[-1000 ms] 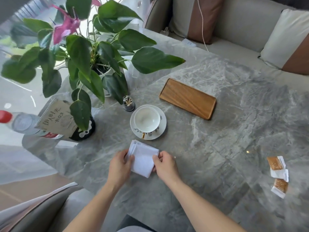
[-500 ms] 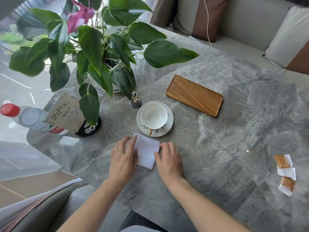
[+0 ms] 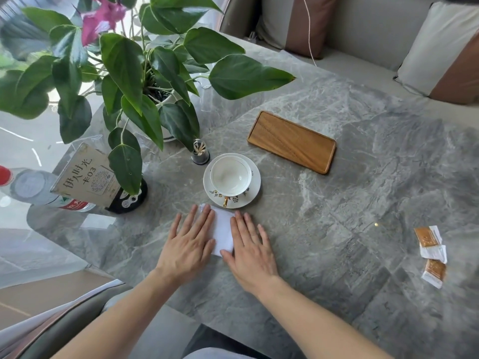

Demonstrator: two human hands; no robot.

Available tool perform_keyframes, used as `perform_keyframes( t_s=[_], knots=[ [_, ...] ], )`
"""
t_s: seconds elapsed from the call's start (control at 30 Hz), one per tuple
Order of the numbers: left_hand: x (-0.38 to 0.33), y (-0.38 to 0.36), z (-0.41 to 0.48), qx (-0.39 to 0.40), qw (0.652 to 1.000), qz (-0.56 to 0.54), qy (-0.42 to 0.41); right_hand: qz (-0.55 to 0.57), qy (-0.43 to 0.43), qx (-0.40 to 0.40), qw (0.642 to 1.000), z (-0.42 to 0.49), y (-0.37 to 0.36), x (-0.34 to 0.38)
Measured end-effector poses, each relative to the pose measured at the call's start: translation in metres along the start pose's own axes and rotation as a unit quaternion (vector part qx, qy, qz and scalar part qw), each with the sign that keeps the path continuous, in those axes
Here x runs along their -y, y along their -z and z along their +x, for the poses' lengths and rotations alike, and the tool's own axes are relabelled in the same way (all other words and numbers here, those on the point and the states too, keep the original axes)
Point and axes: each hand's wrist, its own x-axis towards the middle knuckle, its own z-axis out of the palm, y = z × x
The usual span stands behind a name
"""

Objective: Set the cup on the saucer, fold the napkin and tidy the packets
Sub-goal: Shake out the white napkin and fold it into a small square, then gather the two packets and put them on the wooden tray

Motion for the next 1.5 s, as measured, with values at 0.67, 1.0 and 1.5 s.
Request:
perform_keyframes(
  t_s=[0.67,1.0,1.5],
  knots=[
    [-0.301,0.023,0.058,-0.016,0.982,-0.140,-0.122,0.070,-0.257,-0.186,0.946,-0.186,0.085,-0.265],
    [-0.443,-0.013,0.130,0.028,0.979,-0.173,-0.106,0.078,-0.320,-0.184,0.926,-0.221,0.100,-0.400],
    [-0.525,-0.054,0.223,0.046,0.995,-0.069,-0.061,0.142,-0.154,-0.085,0.974,-0.179,0.099,-0.476]
  ],
)
